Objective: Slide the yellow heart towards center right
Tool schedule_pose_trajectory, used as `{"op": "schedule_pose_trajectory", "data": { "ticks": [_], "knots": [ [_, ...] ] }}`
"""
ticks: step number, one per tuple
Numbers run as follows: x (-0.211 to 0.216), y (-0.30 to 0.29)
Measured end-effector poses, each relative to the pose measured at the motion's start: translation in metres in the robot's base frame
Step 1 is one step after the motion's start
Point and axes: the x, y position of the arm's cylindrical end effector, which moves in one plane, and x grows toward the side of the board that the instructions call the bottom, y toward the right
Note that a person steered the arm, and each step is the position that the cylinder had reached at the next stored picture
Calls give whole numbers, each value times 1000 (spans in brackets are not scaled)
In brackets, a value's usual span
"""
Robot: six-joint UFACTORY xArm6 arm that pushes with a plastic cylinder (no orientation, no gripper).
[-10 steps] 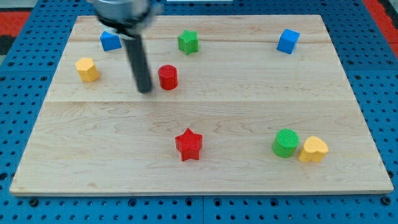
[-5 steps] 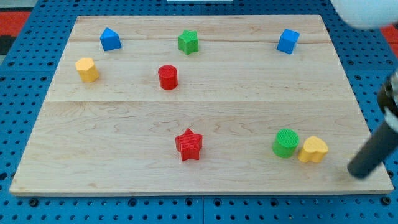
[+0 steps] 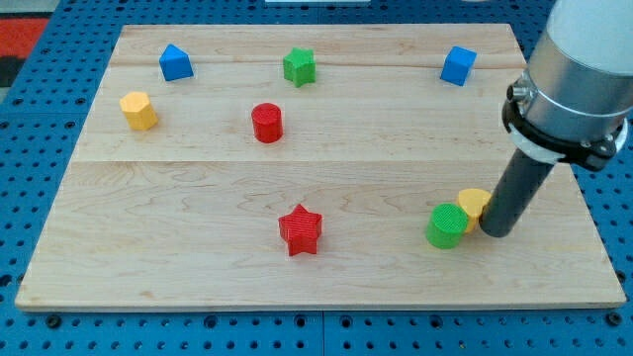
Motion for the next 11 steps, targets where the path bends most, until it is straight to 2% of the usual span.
{"op": "schedule_pose_trajectory", "data": {
  "ticks": [1,2,3,4,5,6,7,11],
  "knots": [
    [-4,-11],
    [15,-21],
    [-1,-34],
    [-15,6],
    [-44,8],
    [2,11],
    [7,-20],
    [-90,-36]
  ]
}}
